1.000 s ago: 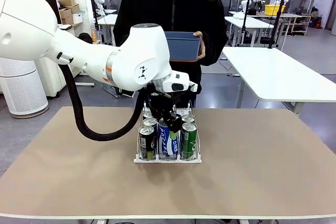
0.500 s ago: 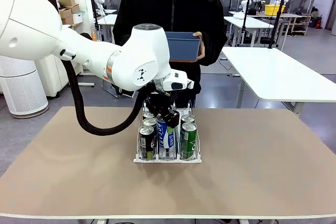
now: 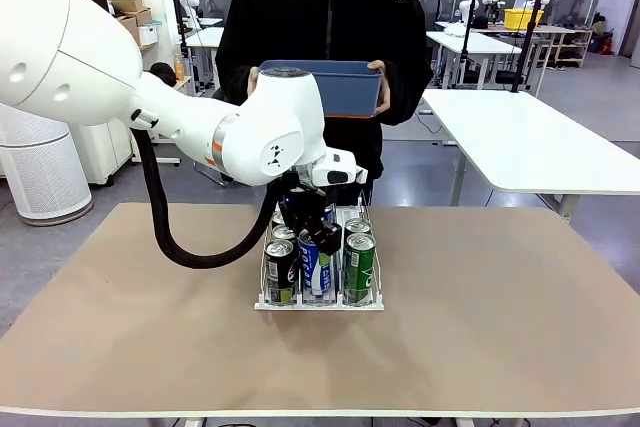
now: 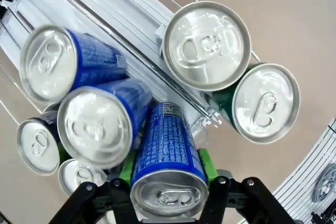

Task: Fill the beverage cans into the dispenser.
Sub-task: Place the picked Ionic drink in the line of the Automatic Can Dispenser with the same cans.

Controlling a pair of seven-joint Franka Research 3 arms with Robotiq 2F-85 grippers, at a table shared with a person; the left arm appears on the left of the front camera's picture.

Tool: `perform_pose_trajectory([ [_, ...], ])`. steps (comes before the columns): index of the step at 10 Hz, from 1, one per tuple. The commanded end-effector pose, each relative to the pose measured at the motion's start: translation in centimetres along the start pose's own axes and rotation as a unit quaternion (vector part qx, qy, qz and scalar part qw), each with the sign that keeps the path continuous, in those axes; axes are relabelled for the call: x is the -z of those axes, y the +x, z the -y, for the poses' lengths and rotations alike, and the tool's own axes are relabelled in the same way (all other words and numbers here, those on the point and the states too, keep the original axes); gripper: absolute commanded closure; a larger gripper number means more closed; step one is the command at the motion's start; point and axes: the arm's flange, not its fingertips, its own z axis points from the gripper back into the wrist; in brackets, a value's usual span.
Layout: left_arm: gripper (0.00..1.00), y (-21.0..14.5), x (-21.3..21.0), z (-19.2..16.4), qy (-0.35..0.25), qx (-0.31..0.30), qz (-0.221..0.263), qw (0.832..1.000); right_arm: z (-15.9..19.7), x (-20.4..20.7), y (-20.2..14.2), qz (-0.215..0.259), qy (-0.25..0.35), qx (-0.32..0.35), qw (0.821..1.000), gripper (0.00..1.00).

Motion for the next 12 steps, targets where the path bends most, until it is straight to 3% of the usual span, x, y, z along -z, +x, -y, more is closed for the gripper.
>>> perform_pose_trajectory([
  [1,0.43,0.0,0.3,-0.7,-0.015,0.018,0.007,1.000,-0.2,0.1,-0.1,0.001,0.003,0.000,1.000,0.00],
  [6,0.43,0.1,0.4,0.4,-0.011,0.007,-0.004,1.000,-0.2,0.1,-0.1,0.001,0.003,0.000,1.000,0.00],
  [7,0.24,0.0,-0.5,0.6,-0.003,0.014,-0.002,1.000,-0.2,0.1,-0.1,0.001,0.003,0.000,1.000,0.00],
  [8,0.23,-0.3,-1.6,0.7,0.002,0.008,0.000,1.000,-0.2,0.1,-0.1,0.001,0.003,0.000,1.000,0.00],
  [9,0.04,-0.5,-2.8,1.0,0.014,-0.004,0.004,1.000,-0.2,0.1,-0.1,0.001,0.003,0.000,1.000,0.00],
  [10,0.20,-0.8,-3.7,1.3,0.016,-0.017,0.005,1.000,-0.2,0.1,-0.1,0.001,0.003,0.000,1.000,0.00],
  [11,0.00,-1.1,-4.4,1.4,0.019,-0.024,0.009,0.999,-0.2,0.1,-0.1,0.001,0.003,0.000,1.000,0.00],
  [12,0.01,-1.1,-5.1,1.4,0.018,-0.033,0.012,0.999,-0.2,0.1,-0.1,0.001,0.003,0.000,1.000,0.00],
])
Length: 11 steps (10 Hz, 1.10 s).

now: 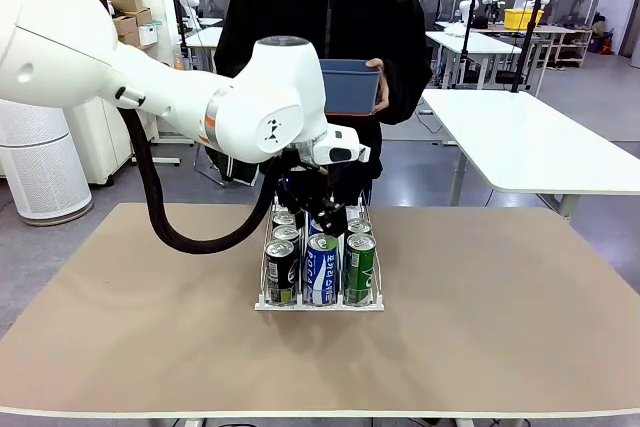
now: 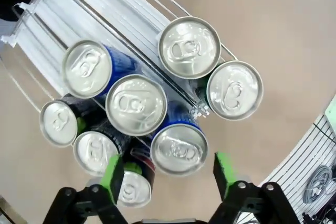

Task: Fill the beverage cans into the dispenser.
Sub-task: Place the picked Ionic drink in the line of the Automatic Can Dispenser with the same cans, then pick up the Sprite handed by the human.

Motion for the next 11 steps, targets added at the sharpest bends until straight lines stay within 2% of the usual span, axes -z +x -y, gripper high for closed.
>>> perform_pose_trajectory([
  [1,0.00,-1.0,-0.6,0.2,-0.001,-0.033,-0.004,0.999,-0.2,0.1,-0.1,0.001,0.003,0.000,1.000,0.00],
  [7,0.00,-2.5,-3.3,1.5,0.010,-0.111,0.032,0.993,-0.2,0.1,-0.1,0.001,0.003,0.000,1.000,0.00],
  [8,0.00,-1.2,-3.6,1.0,0.007,-0.083,0.018,0.996,-0.2,0.1,-0.1,0.001,0.003,0.000,1.000,0.00],
  [11,0.00,-1.2,-3.6,1.0,0.007,-0.083,0.018,0.996,-0.2,0.1,-0.1,0.001,0.003,0.000,1.000,0.00],
])
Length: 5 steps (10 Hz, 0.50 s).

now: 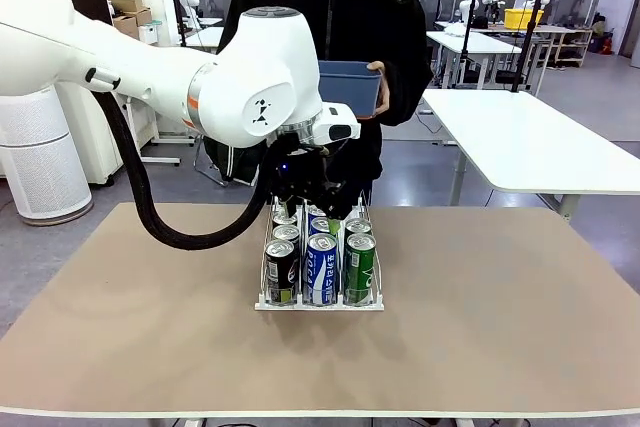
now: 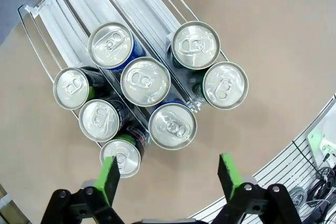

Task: Fill the beverage cans into the dispenser.
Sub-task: Pick up the Sprite handed by the human.

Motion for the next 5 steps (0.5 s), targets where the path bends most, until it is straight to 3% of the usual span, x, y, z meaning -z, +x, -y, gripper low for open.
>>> perform_pose_trajectory([
  [1,0.00,0.1,0.0,0.0,-0.001,0.010,-0.002,1.000,-0.2,0.1,-0.1,0.001,0.003,0.000,1.000,0.00],
  [4,0.00,-0.6,-1.5,-0.5,0.006,0.011,-0.020,1.000,-0.2,0.1,-0.1,0.001,0.003,0.000,1.000,0.00],
  [5,0.00,-0.9,-3.3,-1.5,-0.011,0.072,-0.030,0.997,-0.2,0.1,-0.1,0.001,0.003,0.000,1.000,0.00],
])
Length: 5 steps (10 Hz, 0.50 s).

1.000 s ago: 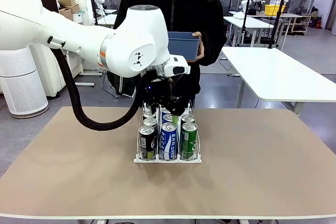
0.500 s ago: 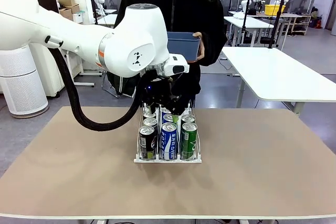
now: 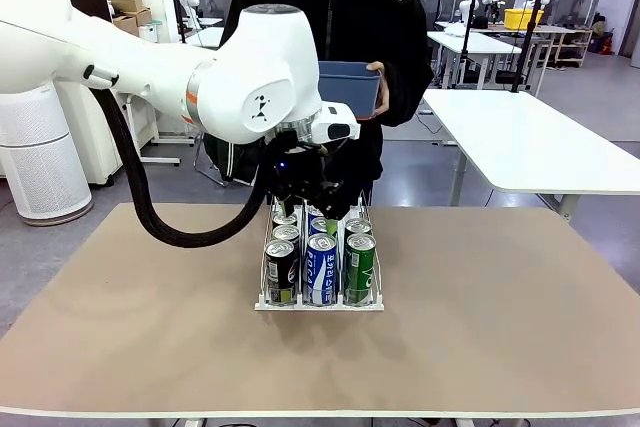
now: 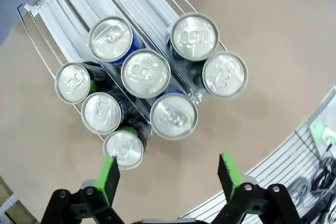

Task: Fill the beverage cans into the dispenser.
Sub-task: Pick up the Sprite handed by the human.

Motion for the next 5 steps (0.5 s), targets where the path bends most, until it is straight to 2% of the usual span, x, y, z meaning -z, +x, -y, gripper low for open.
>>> perform_pose_trajectory([
  [1,0.00,-1.8,-4.5,-2.2,-0.002,0.072,-0.025,0.997,-0.2,0.1,-0.1,0.001,0.003,0.000,1.000,0.00],
  [2,0.00,-2.6,-7.4,-4.3,-0.014,0.083,-0.018,0.996,-0.2,0.1,-0.1,0.001,0.003,0.000,1.000,0.00],
  [3,0.00,-3.7,-10.3,-6.7,-0.035,0.090,-0.034,0.995,-0.2,0.1,-0.1,0.001,0.003,0.000,1.000,0.00],
  [4,0.00,-5.0,-13.0,-8.7,-0.044,0.143,-0.041,0.988,-0.2,0.1,-0.1,0.001,0.003,0.000,1.000,0.00],
  [5,0.00,-6.2,-15.2,-10.0,-0.064,0.188,-0.020,0.980,-0.2,0.1,-0.1,0.001,0.003,0.000,1.000,0.00],
])
